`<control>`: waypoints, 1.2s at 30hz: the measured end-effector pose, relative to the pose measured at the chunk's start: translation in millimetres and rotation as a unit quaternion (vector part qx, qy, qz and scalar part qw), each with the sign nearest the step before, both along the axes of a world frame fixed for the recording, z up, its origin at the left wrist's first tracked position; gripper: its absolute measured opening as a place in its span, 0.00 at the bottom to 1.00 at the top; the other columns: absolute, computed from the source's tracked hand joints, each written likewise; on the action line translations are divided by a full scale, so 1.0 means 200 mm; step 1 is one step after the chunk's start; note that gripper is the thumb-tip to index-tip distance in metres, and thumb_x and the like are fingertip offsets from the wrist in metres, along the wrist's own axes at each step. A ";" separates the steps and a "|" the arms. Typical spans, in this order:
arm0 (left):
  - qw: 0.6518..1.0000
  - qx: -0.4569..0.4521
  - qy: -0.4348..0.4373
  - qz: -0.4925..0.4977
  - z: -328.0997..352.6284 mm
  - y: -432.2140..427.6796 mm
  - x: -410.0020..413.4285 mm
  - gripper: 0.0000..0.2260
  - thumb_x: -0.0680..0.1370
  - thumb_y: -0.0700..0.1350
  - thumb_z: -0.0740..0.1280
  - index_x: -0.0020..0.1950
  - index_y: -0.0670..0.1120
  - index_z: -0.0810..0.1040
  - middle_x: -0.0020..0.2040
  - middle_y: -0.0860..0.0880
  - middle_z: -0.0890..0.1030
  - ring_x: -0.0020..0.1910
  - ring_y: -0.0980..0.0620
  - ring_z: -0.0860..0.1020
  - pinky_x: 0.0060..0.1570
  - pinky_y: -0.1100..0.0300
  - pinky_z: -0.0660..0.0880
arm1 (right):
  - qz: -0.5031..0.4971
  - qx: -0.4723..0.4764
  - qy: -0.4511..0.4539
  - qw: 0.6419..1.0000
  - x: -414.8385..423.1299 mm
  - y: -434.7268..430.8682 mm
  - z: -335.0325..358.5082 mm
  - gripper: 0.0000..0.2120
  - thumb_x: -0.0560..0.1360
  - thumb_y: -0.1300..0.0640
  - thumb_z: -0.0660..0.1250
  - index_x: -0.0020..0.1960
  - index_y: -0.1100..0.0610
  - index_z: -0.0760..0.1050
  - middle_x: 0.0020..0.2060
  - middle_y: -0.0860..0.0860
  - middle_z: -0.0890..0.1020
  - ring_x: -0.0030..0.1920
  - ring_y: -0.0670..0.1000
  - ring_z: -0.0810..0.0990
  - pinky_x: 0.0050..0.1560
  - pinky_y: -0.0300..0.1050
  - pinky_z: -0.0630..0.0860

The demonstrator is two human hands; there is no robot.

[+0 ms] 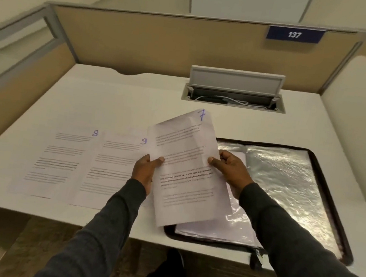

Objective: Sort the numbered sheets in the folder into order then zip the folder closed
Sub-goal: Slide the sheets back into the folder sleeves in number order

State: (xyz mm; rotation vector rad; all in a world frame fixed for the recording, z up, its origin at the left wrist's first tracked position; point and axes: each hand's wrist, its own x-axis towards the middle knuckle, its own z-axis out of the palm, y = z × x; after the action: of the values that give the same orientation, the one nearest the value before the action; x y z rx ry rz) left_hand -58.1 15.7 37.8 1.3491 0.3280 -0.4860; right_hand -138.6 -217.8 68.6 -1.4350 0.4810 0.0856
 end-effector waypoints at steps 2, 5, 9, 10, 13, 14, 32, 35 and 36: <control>1.000 0.001 -0.005 -0.011 0.01 -0.09 0.03 0.11 0.77 0.37 0.70 0.59 0.38 0.79 0.54 0.42 0.84 0.54 0.39 0.82 0.52 0.46 0.80 | -0.006 0.005 0.019 1.000 0.00 -0.11 -0.02 0.14 0.77 0.54 0.72 0.60 0.57 0.78 0.52 0.56 0.86 0.52 0.57 0.86 0.49 0.50 0.82; 0.999 0.000 -0.015 -0.043 0.03 -0.25 0.09 0.11 0.77 0.37 0.69 0.59 0.42 0.80 0.53 0.44 0.85 0.51 0.42 0.83 0.52 0.46 0.81 | -0.006 -0.005 0.044 0.999 0.00 -0.26 -0.08 0.18 0.74 0.53 0.75 0.63 0.54 0.78 0.53 0.52 0.87 0.54 0.56 0.86 0.56 0.56 0.82; 0.997 -0.027 -0.006 -0.072 0.03 -0.46 0.16 0.11 0.77 0.36 0.69 0.59 0.43 0.79 0.53 0.44 0.85 0.50 0.42 0.84 0.47 0.46 0.82 | -0.020 -0.050 0.074 0.996 0.02 -0.45 -0.14 0.15 0.74 0.57 0.75 0.60 0.55 0.81 0.52 0.53 0.87 0.50 0.56 0.87 0.56 0.57 0.83; 0.996 -0.030 -0.004 -0.080 0.02 -0.50 0.17 0.11 0.77 0.36 0.69 0.59 0.43 0.79 0.53 0.44 0.85 0.49 0.42 0.84 0.46 0.46 0.82 | -0.029 -0.056 0.079 0.995 0.02 -0.50 -0.14 0.14 0.74 0.58 0.75 0.59 0.56 0.81 0.53 0.54 0.87 0.50 0.56 0.87 0.54 0.55 0.83; 0.994 -0.023 -0.021 -0.106 0.00 -0.63 0.20 0.11 0.77 0.36 0.69 0.59 0.44 0.79 0.55 0.45 0.84 0.51 0.43 0.83 0.46 0.50 0.82 | -0.054 -0.069 0.085 0.992 0.04 -0.63 -0.15 0.12 0.75 0.60 0.74 0.58 0.57 0.81 0.53 0.55 0.86 0.49 0.56 0.86 0.50 0.51 0.83; 0.993 -0.017 -0.029 -0.116 -0.01 -0.67 0.21 0.11 0.77 0.36 0.69 0.58 0.44 0.79 0.55 0.45 0.84 0.51 0.44 0.83 0.46 0.51 0.81 | -0.056 -0.072 0.084 0.992 0.05 -0.68 -0.15 0.12 0.74 0.60 0.74 0.58 0.58 0.81 0.53 0.55 0.86 0.50 0.57 0.86 0.52 0.52 0.83; 0.778 0.425 -0.328 -0.327 -0.22 -1.72 0.09 0.16 0.80 0.46 0.65 0.67 0.45 0.75 0.63 0.46 0.77 0.62 0.46 0.75 0.63 0.53 0.71 | -0.168 -0.301 -0.010 0.939 0.10 -1.78 0.16 0.12 0.78 0.54 0.70 0.59 0.56 0.80 0.50 0.52 0.83 0.52 0.55 0.83 0.58 0.53 0.80; 0.665 0.496 -0.388 -0.402 -0.25 -1.88 0.06 0.21 0.79 0.49 0.64 0.72 0.48 0.70 0.66 0.46 0.74 0.63 0.44 0.73 0.63 0.51 0.70 | -0.199 -0.248 -0.048 0.947 0.12 -1.91 0.19 0.08 0.77 0.54 0.71 0.56 0.51 0.79 0.52 0.51 0.84 0.52 0.54 0.84 0.58 0.55 0.81; 0.649 0.506 -0.391 -0.411 -0.26 -1.91 0.06 0.21 0.79 0.49 0.64 0.72 0.48 0.70 0.65 0.46 0.74 0.63 0.44 0.73 0.63 0.50 0.69 | -0.206 -0.224 -0.057 0.951 0.13 -1.94 0.19 0.08 0.77 0.55 0.71 0.56 0.50 0.79 0.52 0.50 0.85 0.52 0.53 0.85 0.58 0.55 0.82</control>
State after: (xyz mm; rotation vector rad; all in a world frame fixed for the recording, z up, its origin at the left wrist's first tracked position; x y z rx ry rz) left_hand -45.8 -367.2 -14.2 2.6709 -0.9663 -0.3824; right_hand -113.2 -606.1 106.0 -1.7375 0.7265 -0.4675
